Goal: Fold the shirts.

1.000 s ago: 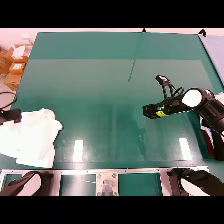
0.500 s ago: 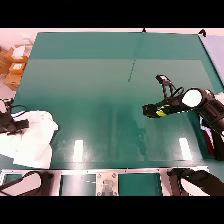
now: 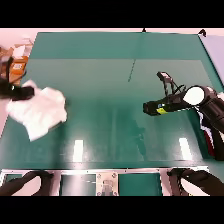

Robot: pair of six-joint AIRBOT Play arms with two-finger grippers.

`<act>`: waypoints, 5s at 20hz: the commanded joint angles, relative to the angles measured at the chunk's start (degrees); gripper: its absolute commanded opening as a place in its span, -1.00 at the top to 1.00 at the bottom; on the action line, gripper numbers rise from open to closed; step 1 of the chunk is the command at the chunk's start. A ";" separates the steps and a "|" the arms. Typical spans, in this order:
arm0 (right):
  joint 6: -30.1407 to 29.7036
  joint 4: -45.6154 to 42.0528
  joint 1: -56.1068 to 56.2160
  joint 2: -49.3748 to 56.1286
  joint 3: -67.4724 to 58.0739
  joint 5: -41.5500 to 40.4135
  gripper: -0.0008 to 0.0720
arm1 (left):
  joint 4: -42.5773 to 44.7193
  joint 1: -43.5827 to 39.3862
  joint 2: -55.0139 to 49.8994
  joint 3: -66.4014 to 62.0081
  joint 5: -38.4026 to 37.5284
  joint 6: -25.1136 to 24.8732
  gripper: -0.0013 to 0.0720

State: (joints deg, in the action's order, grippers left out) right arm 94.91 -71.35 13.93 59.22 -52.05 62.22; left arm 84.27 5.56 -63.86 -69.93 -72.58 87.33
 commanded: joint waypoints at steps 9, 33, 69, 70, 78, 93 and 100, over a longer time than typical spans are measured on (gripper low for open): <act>0.00 0.00 -9.99 0.00 -8.92 6.43 0.90 | -19.17 -37.92 -14.64 -7.15 17.90 -0.83 0.90; -9.77 21.29 -3.85 9.70 22.58 -14.19 -0.33 | -20.61 -12.17 -25.00 -19.06 6.93 -3.43 -1.00; -16.13 18.84 -30.73 9.33 14.27 -0.90 0.94 | -54.55 -18.12 -42.16 -6.03 32.98 -24.96 -0.45; -16.13 18.84 -30.73 9.33 14.27 -0.90 0.94 | -57.31 -18.58 -42.88 -6.64 33.22 -26.32 -0.44; -16.11 19.76 -31.19 9.29 10.10 0.07 0.94 | -60.24 -18.01 -42.38 -12.02 25.31 -30.47 0.90; -11.37 22.12 -39.45 -5.99 -65.79 6.23 0.94 | -40.52 -1.18 4.00 -50.36 10.27 -16.85 0.90; -11.08 17.59 -39.43 -11.41 -66.62 -8.59 0.94 | -33.46 -1.18 12.39 -50.36 7.69 -12.02 0.90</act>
State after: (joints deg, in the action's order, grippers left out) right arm 83.61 -52.12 -25.45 48.56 -118.10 57.74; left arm 45.84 4.29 -53.49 -119.74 -61.63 71.94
